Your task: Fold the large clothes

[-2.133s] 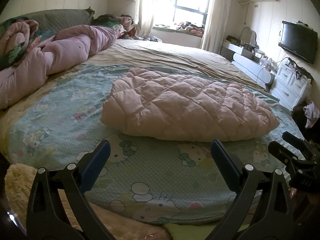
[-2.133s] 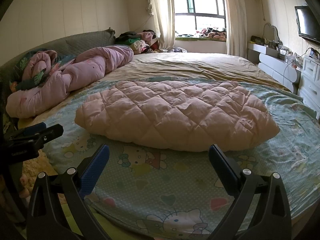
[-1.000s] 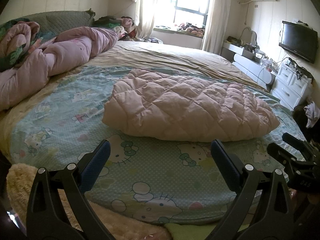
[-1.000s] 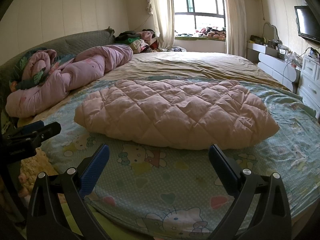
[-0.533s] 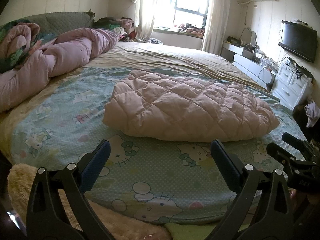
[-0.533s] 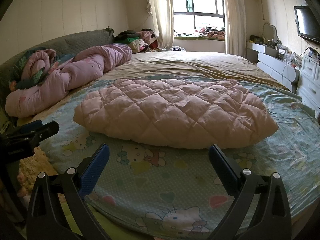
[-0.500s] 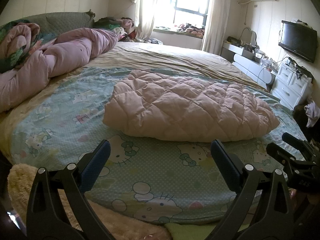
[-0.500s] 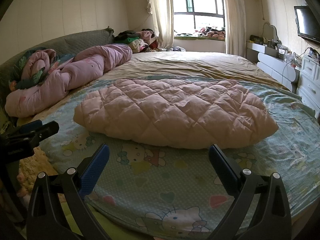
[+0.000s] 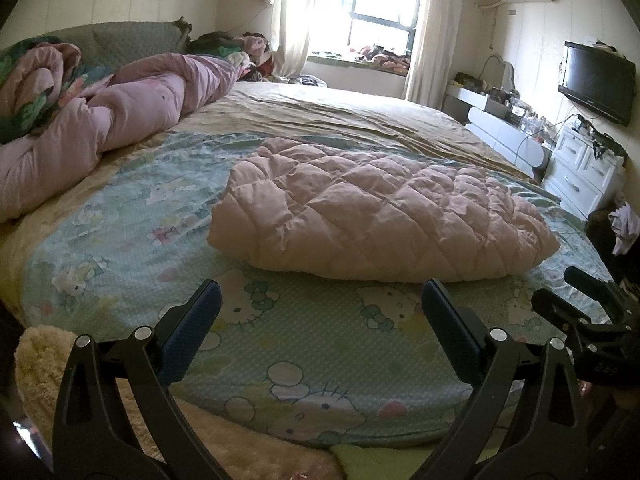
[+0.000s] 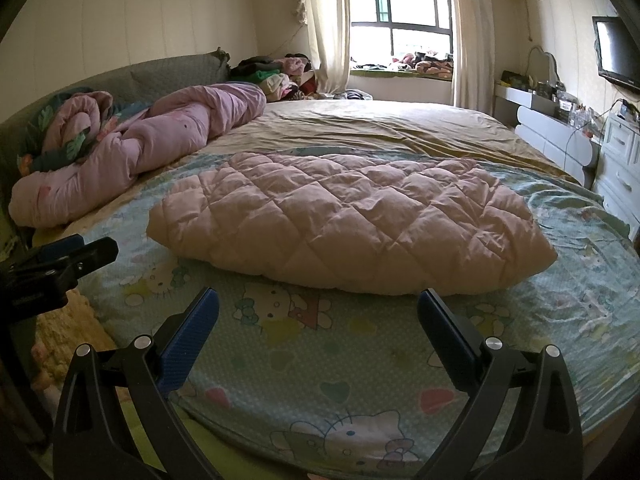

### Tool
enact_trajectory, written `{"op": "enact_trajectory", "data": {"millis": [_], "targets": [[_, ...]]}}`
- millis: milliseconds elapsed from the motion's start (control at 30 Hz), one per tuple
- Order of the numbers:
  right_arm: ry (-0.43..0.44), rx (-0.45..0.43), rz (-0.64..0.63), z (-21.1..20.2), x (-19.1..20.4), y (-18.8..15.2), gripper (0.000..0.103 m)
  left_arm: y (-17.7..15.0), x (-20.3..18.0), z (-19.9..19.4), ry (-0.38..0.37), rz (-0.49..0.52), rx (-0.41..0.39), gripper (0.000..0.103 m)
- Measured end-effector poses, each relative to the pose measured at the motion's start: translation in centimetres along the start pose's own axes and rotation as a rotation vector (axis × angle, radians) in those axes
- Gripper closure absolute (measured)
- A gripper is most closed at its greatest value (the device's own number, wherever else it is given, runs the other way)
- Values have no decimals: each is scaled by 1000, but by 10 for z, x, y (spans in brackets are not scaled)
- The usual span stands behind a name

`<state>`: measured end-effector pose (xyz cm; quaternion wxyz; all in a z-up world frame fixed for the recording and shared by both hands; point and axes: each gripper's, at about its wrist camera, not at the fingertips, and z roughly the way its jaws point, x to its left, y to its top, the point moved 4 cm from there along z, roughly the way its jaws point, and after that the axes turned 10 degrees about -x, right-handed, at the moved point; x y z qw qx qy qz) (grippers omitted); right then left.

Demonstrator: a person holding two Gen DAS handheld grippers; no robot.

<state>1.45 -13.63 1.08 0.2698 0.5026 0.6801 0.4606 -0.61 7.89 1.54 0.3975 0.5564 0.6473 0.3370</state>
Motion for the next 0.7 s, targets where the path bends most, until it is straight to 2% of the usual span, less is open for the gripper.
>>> {"op": "enact_trajectory", "data": {"millis": [267,400,467,567,700], "targets": [[-18,22,15,-1,-2,-2,4,3,14,7,3,-26,11,9],[-107,30,92,-5,-34,-8,4,6,31,18,29,-66,17,9],[-214,34,171,-8,-75,-13,4,16,57,31,67,-96,34,9],[-438,30,303,-21,-155,-27,4,33,96,44,139,-146,33,9],[-841,32,420,-66,-282,-69,4,67,184,63,268,-250,49,9]]}}
